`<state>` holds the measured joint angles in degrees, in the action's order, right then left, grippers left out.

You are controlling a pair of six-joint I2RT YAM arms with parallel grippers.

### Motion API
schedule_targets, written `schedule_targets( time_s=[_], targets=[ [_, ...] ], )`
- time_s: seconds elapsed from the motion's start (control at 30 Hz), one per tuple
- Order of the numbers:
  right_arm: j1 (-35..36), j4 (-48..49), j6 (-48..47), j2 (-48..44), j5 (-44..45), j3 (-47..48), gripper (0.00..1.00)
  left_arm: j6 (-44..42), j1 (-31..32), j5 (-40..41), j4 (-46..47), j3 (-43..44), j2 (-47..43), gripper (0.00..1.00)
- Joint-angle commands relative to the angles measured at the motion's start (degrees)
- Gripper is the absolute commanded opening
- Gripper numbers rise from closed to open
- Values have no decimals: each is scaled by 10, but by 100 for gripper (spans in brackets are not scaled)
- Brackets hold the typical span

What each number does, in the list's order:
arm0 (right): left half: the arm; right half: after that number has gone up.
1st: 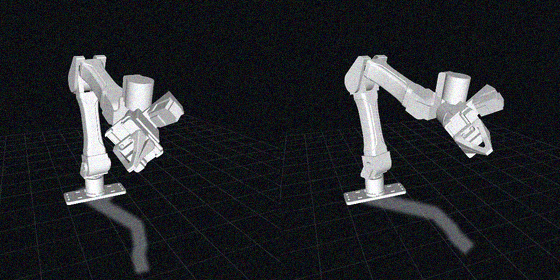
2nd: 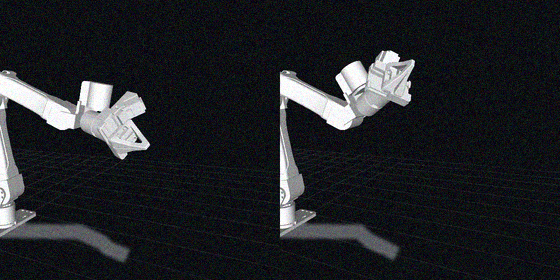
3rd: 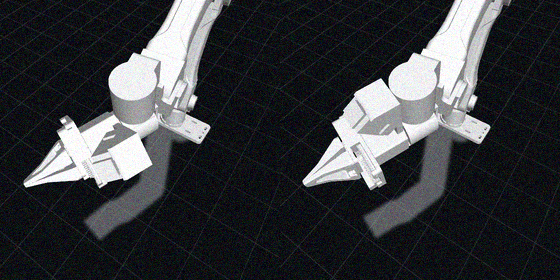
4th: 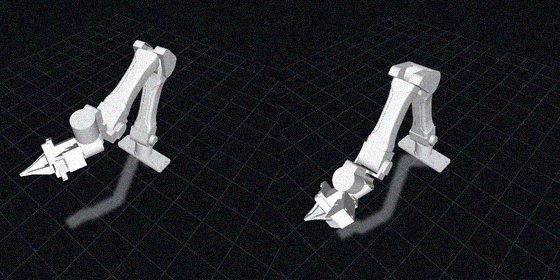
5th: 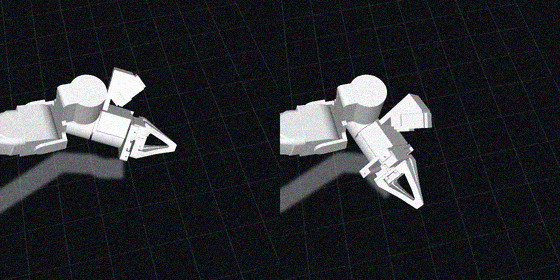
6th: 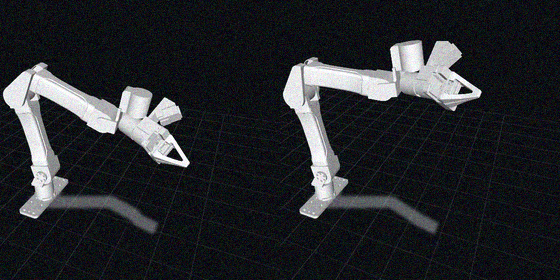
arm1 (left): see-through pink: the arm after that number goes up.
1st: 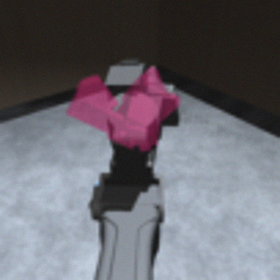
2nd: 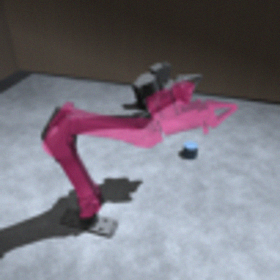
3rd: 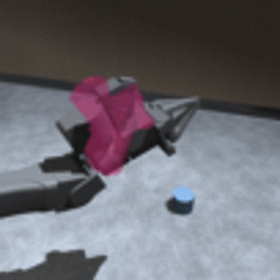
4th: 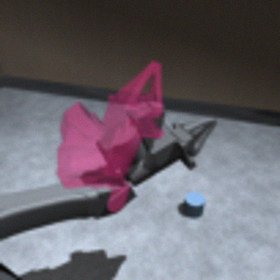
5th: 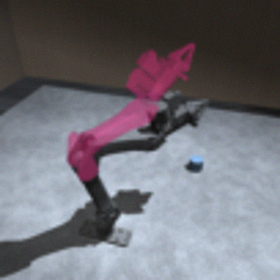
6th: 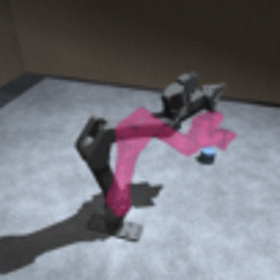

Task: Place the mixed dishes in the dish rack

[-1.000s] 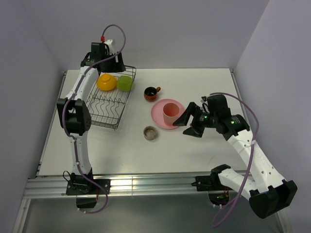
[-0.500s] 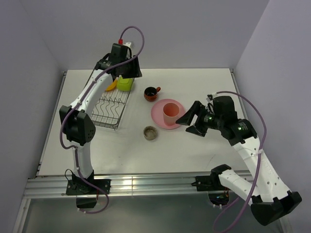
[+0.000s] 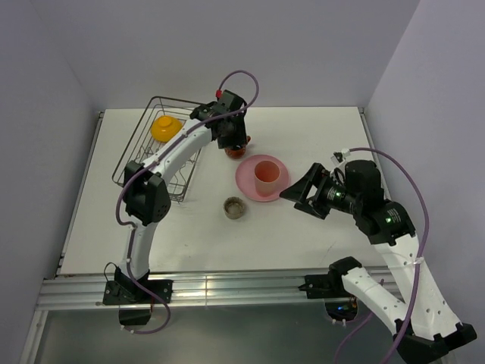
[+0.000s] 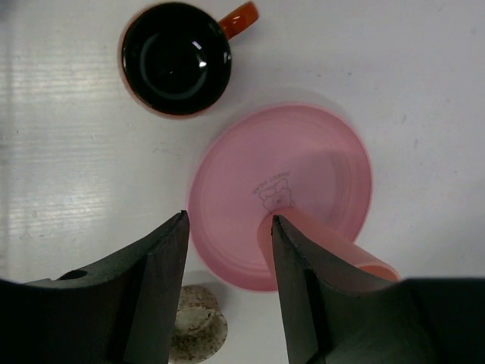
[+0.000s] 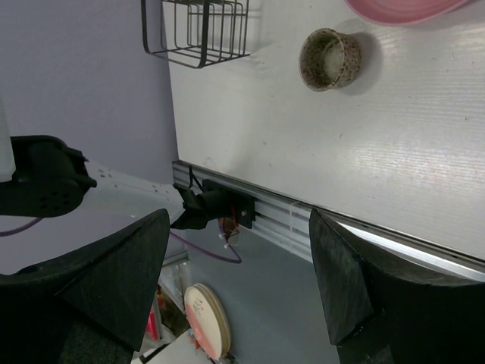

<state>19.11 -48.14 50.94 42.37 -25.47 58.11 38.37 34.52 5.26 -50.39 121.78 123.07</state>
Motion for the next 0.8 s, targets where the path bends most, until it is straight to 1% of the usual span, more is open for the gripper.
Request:
schedule_targets(
  time_s=[0.0,0.1,0.2,0.37,0.53,0.67,0.77],
  targets=[
    [-4,-7,-5,-16,7,0,81,77,-7,54,-34,11,11,54],
    [-5,-7,-4,-25,4,-9,81,108,-7,59,-31,-4,14,55],
    [-7,-6,-5,-29,2,-12,81,144,-7,60,-32,-1,28,56],
    [-14,-7,-14,-26,-2,-6,81,200,-12,35,-35,22,68,56],
    [-19,-17,-25,-26,-1,2,81,249,-21,35,-22,10,79,56],
    [-23,-23,-32,-25,-1,5,81,261,-26,56,-12,9,81,56],
    [-26,-24,-36,-22,-1,5,81,260,-31,56,-8,17,88,56]
  ],
)
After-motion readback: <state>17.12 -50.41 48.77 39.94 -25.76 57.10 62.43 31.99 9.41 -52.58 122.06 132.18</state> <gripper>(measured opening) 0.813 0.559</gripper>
